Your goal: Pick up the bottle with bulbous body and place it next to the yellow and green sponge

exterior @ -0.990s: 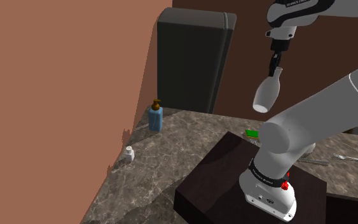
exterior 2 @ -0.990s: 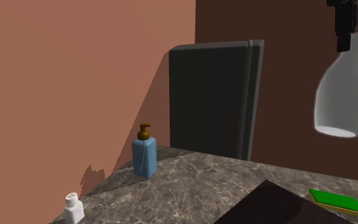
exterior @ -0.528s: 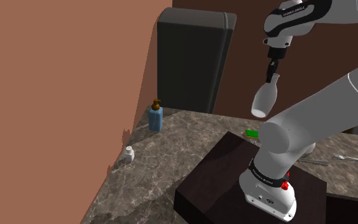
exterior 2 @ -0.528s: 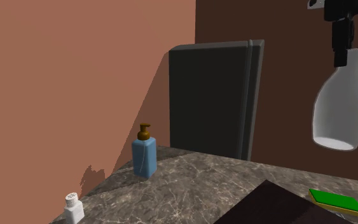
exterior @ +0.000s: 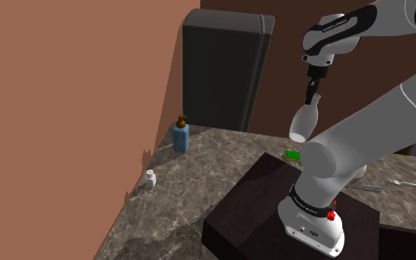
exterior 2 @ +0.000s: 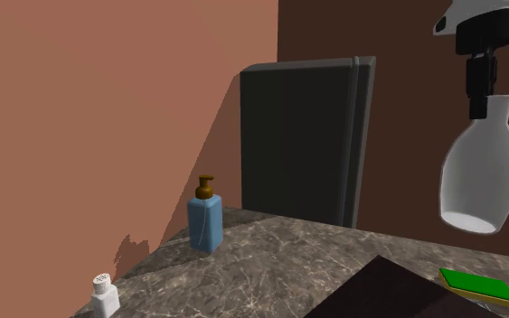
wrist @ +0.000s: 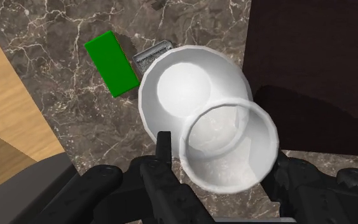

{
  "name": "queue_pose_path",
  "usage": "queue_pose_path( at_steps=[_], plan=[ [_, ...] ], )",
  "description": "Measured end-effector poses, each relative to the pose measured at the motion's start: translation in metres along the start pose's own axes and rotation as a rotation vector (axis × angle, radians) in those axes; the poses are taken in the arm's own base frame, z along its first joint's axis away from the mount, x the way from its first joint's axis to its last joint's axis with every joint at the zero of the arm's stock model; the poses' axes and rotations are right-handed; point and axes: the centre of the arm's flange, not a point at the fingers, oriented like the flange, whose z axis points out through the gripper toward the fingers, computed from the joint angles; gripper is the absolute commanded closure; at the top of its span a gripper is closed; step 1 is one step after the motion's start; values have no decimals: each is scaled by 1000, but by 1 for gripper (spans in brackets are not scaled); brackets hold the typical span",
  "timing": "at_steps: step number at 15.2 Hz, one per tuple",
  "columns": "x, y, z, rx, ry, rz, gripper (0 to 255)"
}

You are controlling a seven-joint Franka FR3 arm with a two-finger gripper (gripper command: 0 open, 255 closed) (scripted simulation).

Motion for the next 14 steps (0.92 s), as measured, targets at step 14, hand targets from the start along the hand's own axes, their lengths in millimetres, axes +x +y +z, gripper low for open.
queue_pose_path(
  at_steps=[14],
  plan=[
    [9,-1,74,0,0,0,255]
  ],
)
